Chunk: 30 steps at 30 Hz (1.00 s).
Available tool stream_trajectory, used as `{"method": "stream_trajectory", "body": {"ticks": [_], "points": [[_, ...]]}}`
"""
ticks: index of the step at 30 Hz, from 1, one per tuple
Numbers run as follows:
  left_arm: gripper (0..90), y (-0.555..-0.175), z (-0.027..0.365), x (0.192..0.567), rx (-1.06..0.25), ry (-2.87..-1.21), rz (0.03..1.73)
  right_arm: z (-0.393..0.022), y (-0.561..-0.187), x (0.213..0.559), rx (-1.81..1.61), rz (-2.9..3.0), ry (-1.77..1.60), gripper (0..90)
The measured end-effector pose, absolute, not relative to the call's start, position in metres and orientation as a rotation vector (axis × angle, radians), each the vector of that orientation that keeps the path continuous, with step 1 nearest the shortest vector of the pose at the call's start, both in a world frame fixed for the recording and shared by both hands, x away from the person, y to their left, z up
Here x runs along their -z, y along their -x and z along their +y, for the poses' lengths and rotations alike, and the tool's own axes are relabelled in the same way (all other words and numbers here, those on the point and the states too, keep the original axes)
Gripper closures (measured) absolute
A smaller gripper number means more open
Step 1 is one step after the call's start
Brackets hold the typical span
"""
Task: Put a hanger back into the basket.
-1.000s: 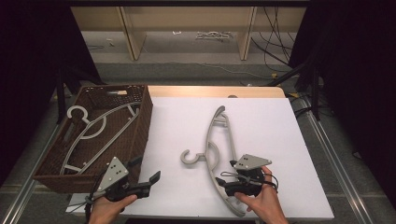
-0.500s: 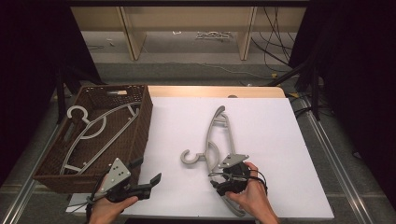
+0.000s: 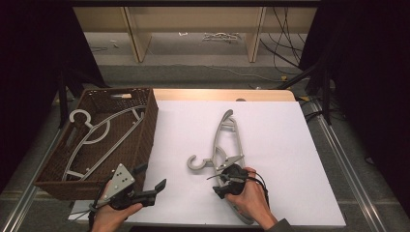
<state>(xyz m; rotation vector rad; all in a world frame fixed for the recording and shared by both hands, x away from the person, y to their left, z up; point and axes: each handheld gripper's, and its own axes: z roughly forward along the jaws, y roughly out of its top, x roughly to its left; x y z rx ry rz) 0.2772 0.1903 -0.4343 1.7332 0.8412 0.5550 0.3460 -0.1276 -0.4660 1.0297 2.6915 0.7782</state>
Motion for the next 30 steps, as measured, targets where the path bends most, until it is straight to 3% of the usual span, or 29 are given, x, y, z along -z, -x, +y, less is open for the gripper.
{"method": "stream_trajectory", "body": {"ticks": [10,13,16,30], "points": [[20.3,-0.277,0.191,0.434,-0.568,-1.73,0.817,-0.122,-0.354,0.466,-0.763,2.702,-1.088,56.6],[20.5,-0.277,0.191,0.434,-0.567,-1.733,0.822,-0.122,-0.355,0.466,-0.76,2.704,-1.1,57.1],[20.7,-0.278,0.192,0.433,-0.57,-1.728,0.828,-0.121,-0.354,0.463,-0.742,2.701,-1.076,64.6],[20.9,-0.278,0.196,0.432,-0.566,-1.726,0.826,-0.126,-0.349,0.443,-0.714,2.727,-1.024,66.5]]}}
